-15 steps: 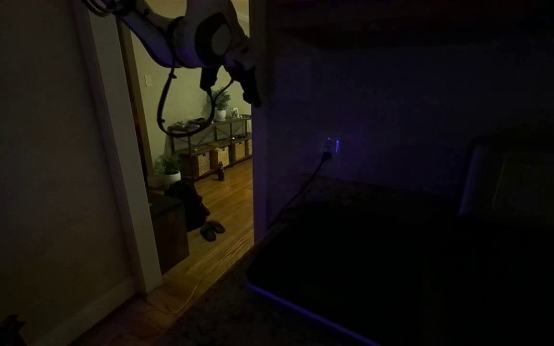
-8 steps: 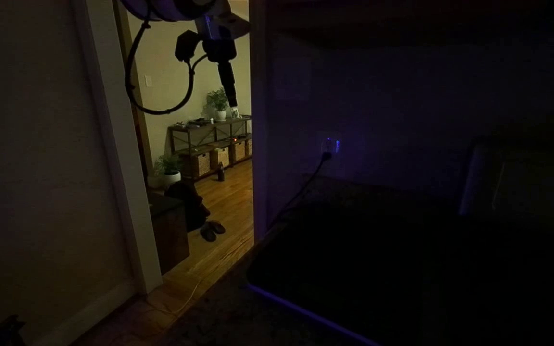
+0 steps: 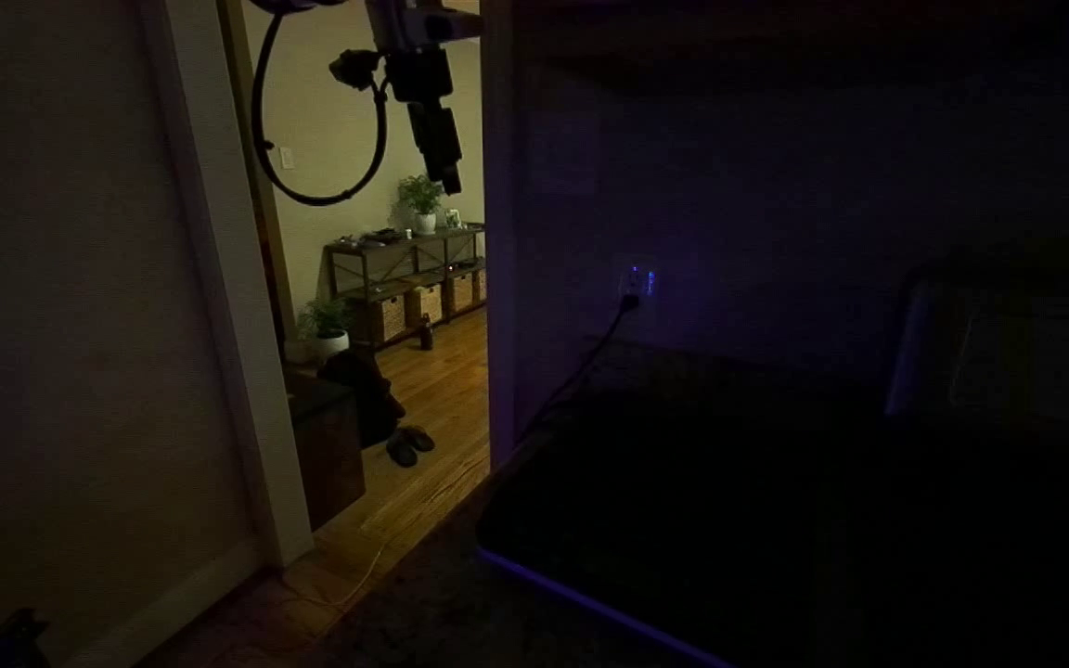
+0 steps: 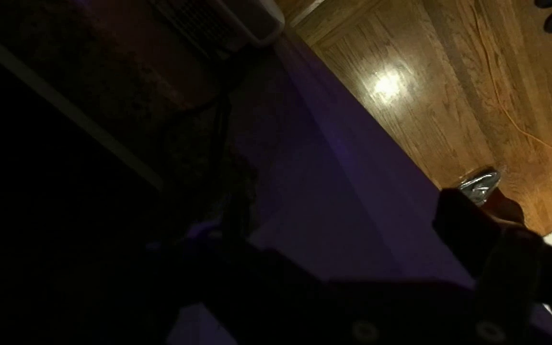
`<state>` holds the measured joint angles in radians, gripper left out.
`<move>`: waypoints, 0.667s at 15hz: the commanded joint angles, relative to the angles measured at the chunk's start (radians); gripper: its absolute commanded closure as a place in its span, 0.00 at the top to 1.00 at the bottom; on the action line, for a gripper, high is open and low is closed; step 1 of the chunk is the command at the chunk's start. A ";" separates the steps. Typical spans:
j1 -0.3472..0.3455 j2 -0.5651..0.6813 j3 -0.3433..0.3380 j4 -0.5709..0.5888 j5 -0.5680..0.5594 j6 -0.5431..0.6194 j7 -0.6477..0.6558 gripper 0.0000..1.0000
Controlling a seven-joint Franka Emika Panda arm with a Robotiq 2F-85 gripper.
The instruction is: Turn off the left switch
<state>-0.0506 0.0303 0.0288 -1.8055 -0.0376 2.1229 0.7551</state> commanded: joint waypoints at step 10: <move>0.028 0.001 -0.015 0.003 -0.023 -0.005 -0.008 1.00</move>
<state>-0.0371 0.0308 0.0289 -1.8056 -0.0619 2.1219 0.7477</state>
